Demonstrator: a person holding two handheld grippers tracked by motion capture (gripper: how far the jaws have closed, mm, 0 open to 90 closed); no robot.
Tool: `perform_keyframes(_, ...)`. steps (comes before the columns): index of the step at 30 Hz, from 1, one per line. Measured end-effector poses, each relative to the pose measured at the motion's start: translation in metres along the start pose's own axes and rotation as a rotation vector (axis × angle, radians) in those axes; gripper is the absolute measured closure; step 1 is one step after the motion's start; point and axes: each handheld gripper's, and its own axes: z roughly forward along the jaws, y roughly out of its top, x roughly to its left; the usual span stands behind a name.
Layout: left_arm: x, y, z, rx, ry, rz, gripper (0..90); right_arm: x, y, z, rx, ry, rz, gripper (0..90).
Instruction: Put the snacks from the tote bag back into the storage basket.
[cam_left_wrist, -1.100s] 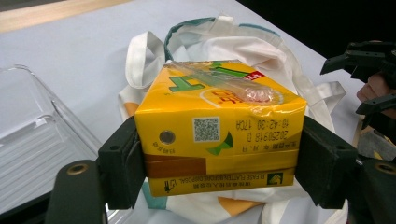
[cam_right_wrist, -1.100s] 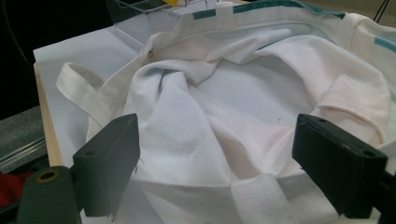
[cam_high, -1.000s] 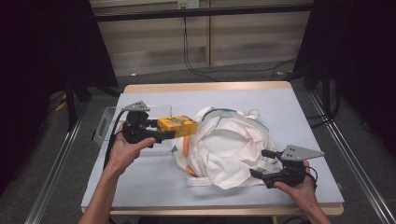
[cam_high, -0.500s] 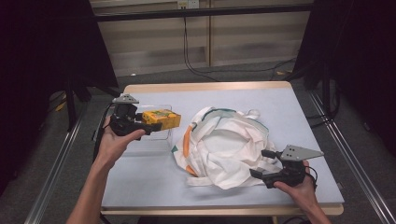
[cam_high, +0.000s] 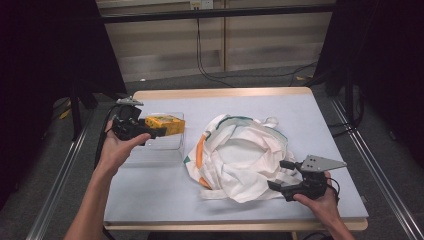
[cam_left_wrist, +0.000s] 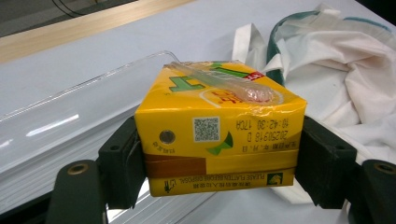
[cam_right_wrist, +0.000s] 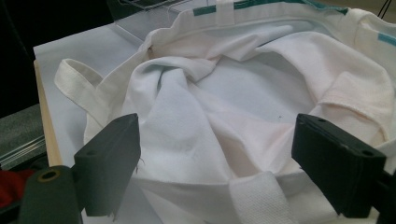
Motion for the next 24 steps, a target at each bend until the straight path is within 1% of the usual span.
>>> perform_keyframes(1,0.001,0.002,-0.001,0.006,0.012,0.007,27.4,-0.001,0.000,0.000,-0.001,0.000,0.003,15.6)
perform_keyframes(2,0.001,0.002,-0.001,-0.002,0.023,-0.009,27.4,-0.001,0.000,0.000,-0.001,0.000,0.003,15.6)
perform_keyframes(3,0.003,0.004,-0.001,0.007,0.015,-0.010,27.4,-0.001,-0.001,0.000,0.001,0.002,0.008,15.6)
perform_keyframes(4,0.004,0.006,-0.001,0.009,0.024,-0.022,27.4,-0.002,-0.001,0.000,-0.003,-0.002,0.006,15.6)
perform_keyframes(5,0.005,0.007,0.000,0.023,0.046,-0.032,27.4,-0.002,-0.001,-0.001,-0.003,-0.002,0.007,15.6)
perform_keyframes(6,0.005,0.007,0.000,0.023,0.046,-0.032,27.4,-0.002,-0.001,-0.001,-0.003,-0.002,0.007,15.6)
perform_keyframes(7,0.008,0.008,0.001,0.035,0.046,-0.038,27.4,-0.003,-0.002,-0.001,-0.006,-0.004,0.008,15.6)
perform_keyframes(8,0.011,0.009,0.003,0.045,0.041,-0.052,27.4,-0.003,-0.002,-0.001,-0.007,0.000,0.009,15.6)
perform_keyframes(9,0.011,0.009,0.003,0.045,0.041,-0.052,27.4,-0.003,-0.002,-0.001,-0.007,0.000,0.009,15.6)
perform_keyframes(10,0.013,0.009,0.004,0.040,0.042,-0.066,27.4,-0.004,-0.002,-0.001,-0.008,-0.001,0.011,15.6)
perform_keyframes(11,0.017,0.010,0.006,0.047,0.044,-0.073,27.4,-0.006,-0.002,0.000,-0.009,0.000,0.008,15.5)
perform_keyframes(12,0.017,0.010,0.006,0.047,0.044,-0.073,27.3,-0.006,-0.002,0.000,-0.009,0.000,0.008,15.5)
perform_keyframes(14,0.020,0.012,0.009,0.063,0.051,-0.086,27.3,-0.007,-0.003,0.001,-0.006,0.008,0.012,15.6)
perform_keyframes(16,0.021,0.014,0.012,0.070,0.051,-0.105,27.3,-0.007,-0.003,0.002,-0.006,0.013,0.011,15.6)
perform_keyframes(17,0.022,0.015,0.013,0.081,0.062,-0.112,27.3,-0.007,-0.003,0.002,-0.006,0.013,0.011,15.6)
perform_keyframes(18,0.023,0.016,0.014,0.082,0.058,-0.124,27.4,-0.008,-0.002,0.003,-0.007,0.016,0.011,15.5)
perform_keyframes(19,0.024,0.017,0.014,0.091,0.065,-0.120,27.4,-0.007,-0.002,0.003,-0.004,0.016,0.010,14.8)
perform_keyframes(20,0.025,0.018,0.012,0.096,0.069,-0.137,27.3,-0.007,-0.001,0.004,0.001,0.013,0.012,13.4)
perform_keyframes(21,0.025,0.018,0.012,0.096,0.069,-0.137,27.4,-0.007,-0.001,0.004,0.001,0.013,0.012,13.4)
perform_keyframes(22,0.024,0.018,0.013,0.086,0.070,-0.160,27.4,-0.006,-0.001,0.005,-0.003,0.013,0.006,13.4)
perform_keyframes(23,0.024,0.018,0.012,0.102,0.063,-0.157,27.4,-0.005,-0.001,0.005,0.001,0.015,0.009,13.4)
perform_keyframes(24,0.025,0.018,0.012,0.109,0.073,-0.161,27.4,-0.005,-0.001,0.005,0.001,0.016,0.007,13.3)
